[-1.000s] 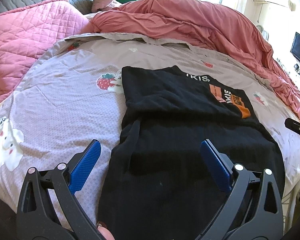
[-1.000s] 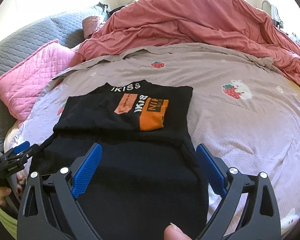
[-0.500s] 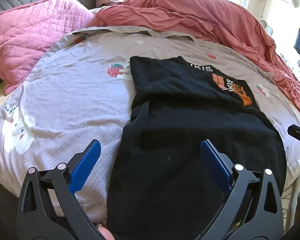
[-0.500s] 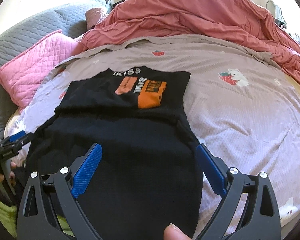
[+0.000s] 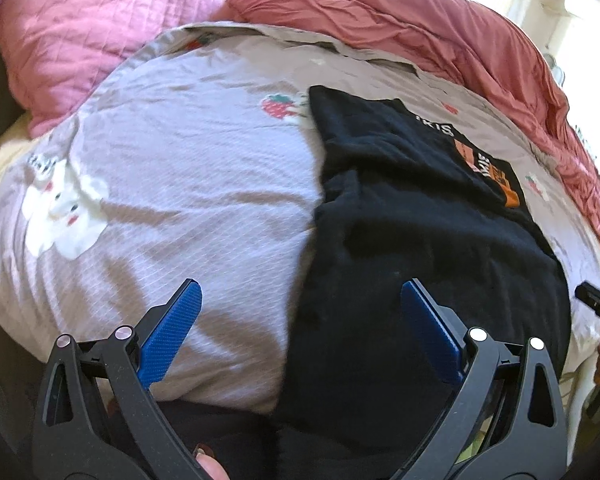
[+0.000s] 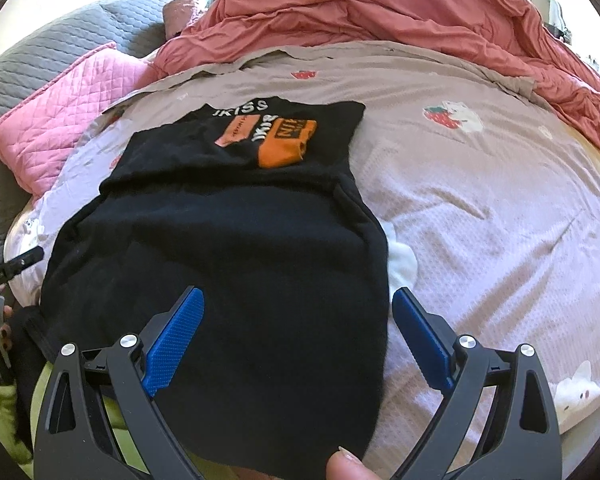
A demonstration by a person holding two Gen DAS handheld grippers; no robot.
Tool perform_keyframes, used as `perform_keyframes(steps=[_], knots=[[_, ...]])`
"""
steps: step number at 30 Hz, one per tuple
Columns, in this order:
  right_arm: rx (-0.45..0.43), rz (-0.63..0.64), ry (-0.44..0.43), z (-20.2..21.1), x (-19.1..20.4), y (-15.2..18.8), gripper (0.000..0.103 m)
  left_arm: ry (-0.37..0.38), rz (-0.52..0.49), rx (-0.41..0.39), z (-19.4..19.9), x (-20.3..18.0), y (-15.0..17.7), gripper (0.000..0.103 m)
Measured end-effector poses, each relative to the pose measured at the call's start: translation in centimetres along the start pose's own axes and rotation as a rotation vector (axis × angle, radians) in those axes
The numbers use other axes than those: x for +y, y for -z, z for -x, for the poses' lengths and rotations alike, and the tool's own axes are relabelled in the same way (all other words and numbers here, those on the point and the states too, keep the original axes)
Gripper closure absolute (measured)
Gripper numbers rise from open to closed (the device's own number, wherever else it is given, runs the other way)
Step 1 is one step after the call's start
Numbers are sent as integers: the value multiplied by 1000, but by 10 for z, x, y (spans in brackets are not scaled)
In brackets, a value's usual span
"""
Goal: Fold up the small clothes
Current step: 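Move both open tools along the black shirt toward its hem, then grasp the black shirt hem with the left tool while the right tool grasps it too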
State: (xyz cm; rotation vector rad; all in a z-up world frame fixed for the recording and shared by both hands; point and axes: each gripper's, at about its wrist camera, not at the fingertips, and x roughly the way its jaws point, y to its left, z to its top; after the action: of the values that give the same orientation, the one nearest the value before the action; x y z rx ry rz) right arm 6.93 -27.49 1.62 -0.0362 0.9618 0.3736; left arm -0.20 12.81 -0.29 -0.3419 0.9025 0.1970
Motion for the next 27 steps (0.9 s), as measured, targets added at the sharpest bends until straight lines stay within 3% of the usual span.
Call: perform_keyframes(steps=[8,14,18,22,25,27], knots=[[42,12,18,2,-7,17,9,58,21,14,6,16,11,10],[81,2,18,6,-21,31,9,127,-13,51,1,0,17,27],[105,-7,-2,6,-26,39,9,126,-34,92,-12,-8,24,41],[142,-8,-37,1,-26,46,30,120,-38,105,-15,-9,26,49],[154,-4,-27,-2,-24,50,62,126,-24,103,-15,-6,26,56],[140,-3,-30,1,-26,50,69,127,-25,102,-15,-6,26,63]])
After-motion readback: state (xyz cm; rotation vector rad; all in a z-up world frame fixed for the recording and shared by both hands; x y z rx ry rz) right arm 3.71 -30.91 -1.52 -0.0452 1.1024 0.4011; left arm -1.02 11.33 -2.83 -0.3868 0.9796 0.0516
